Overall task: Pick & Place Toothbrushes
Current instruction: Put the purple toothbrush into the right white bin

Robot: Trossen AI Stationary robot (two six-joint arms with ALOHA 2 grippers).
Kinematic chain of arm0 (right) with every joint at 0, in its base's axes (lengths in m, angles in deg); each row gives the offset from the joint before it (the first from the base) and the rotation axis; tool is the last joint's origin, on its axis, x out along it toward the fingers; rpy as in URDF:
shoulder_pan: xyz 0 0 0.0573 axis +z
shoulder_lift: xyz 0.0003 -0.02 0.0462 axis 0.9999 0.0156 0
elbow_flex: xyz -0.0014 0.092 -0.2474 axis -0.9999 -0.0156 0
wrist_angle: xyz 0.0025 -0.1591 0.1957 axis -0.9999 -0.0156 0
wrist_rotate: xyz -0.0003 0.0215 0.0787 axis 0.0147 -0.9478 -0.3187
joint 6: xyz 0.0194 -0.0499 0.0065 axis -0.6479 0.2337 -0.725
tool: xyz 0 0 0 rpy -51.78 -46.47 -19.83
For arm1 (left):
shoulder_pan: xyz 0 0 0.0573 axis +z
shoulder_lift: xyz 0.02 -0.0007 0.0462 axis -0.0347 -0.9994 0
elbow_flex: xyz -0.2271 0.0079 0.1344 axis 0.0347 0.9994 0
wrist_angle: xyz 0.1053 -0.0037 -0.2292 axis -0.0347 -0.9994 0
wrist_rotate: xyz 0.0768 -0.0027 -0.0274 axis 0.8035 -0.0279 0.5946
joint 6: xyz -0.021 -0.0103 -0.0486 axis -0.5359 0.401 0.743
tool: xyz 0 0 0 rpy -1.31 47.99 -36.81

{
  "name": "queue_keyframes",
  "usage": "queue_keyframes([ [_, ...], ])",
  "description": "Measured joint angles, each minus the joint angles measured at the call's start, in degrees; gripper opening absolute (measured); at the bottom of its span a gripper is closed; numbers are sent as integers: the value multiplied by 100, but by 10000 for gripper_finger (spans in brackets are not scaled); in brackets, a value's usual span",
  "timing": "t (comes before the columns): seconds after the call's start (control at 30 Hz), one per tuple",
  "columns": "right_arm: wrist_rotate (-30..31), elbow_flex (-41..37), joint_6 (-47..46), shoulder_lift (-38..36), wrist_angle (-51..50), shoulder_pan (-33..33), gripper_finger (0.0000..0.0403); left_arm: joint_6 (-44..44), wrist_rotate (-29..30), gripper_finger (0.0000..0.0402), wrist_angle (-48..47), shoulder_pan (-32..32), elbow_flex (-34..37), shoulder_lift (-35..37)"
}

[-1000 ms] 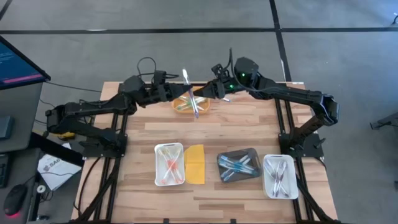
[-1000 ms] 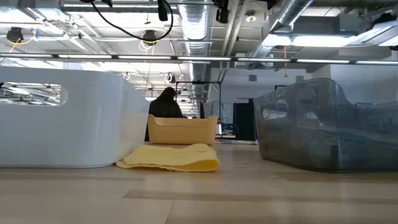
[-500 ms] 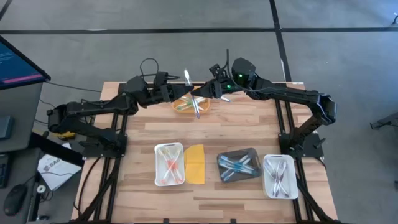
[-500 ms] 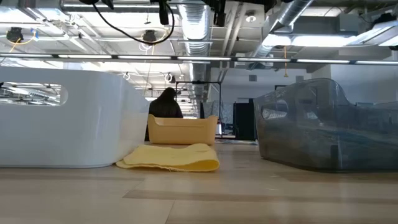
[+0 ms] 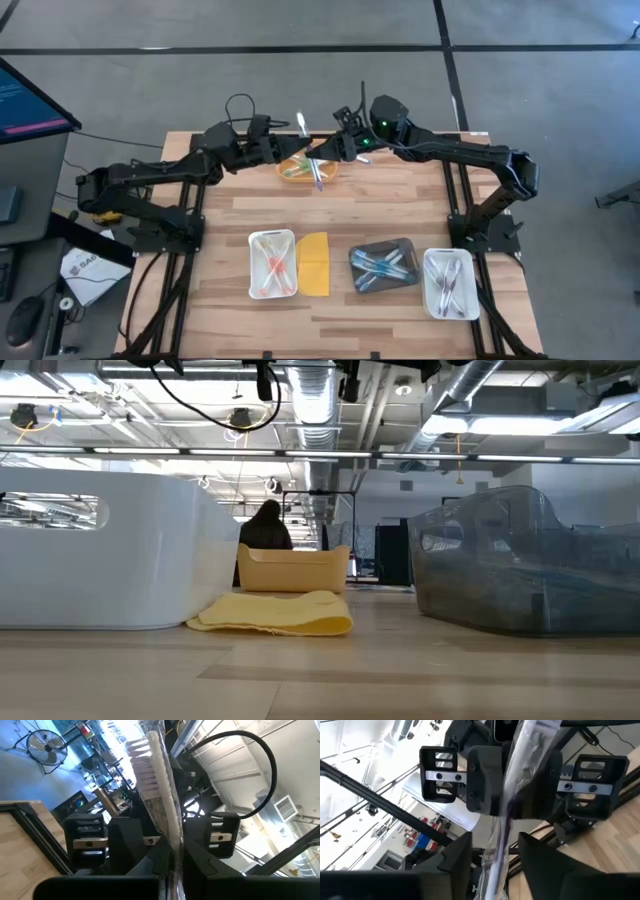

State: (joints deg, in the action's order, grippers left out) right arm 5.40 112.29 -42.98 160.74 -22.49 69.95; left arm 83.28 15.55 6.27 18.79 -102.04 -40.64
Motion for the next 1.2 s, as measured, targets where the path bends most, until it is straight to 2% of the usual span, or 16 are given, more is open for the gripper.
queue_keyframes([
  [0.2, -87, 0, 4, 0, -82, -4, 40, 1, -2, 15, -9, 0, 0, 0],
  [0.27, -122, 0, 24, 0, -100, -18, 15, -28, -16, 31, -10, 0, 0, 0],
  [0.6, -127, 2, -185, -39, -149, 56, 9, 45, -856, 156, -40, 70, 7, 112],
  [0.73, -85, 7, -190, -283, -346, 197, 9, -272, -1147, 194, 0, 166, 9, 375],
  [0.87, 235, 7, 47, -746, -1090, 278, 9, -317, -1182, 216, -58, 166, 22, 669],
  [1.03, 1013, 7, 535, -1565, -2705, 453, 9, -130, -1199, 221, -125, 109, 283, 1087],
  [1.2, 1942, 7, 651, -2320, -4450, 996, 9, 3, -770, 222, -137, -223, 664, 1329],
])
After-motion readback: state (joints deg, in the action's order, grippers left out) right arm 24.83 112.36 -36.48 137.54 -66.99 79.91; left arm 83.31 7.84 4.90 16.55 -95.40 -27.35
